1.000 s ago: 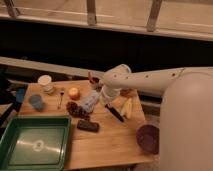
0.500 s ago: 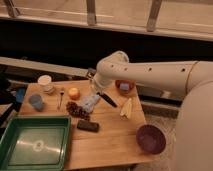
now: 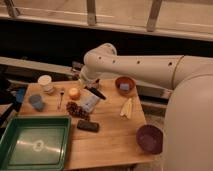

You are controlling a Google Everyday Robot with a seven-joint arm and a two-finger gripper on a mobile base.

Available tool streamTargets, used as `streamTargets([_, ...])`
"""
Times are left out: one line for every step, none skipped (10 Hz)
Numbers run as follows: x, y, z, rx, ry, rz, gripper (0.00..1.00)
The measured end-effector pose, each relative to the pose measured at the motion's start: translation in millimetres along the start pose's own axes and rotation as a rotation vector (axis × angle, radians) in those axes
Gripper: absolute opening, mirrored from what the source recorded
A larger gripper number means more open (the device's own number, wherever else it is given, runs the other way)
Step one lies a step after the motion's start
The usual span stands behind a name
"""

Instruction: Place brush in paper cup

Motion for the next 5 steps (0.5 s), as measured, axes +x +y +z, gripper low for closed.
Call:
streamTargets([0,1,0,-0.001,0.0,-0.001,0.0])
streamTargets([-1,1,1,-0.001,0.001,-0.002,0.0])
streamTargets([-1,1,1,0.001,0.002,-0.002,0.0])
streamTargets([-6,-5,-2,0.044,0.004,-0.032,0.0])
streamTargets([-17,-5,-1,0.07,0.01,-0.068,0.0])
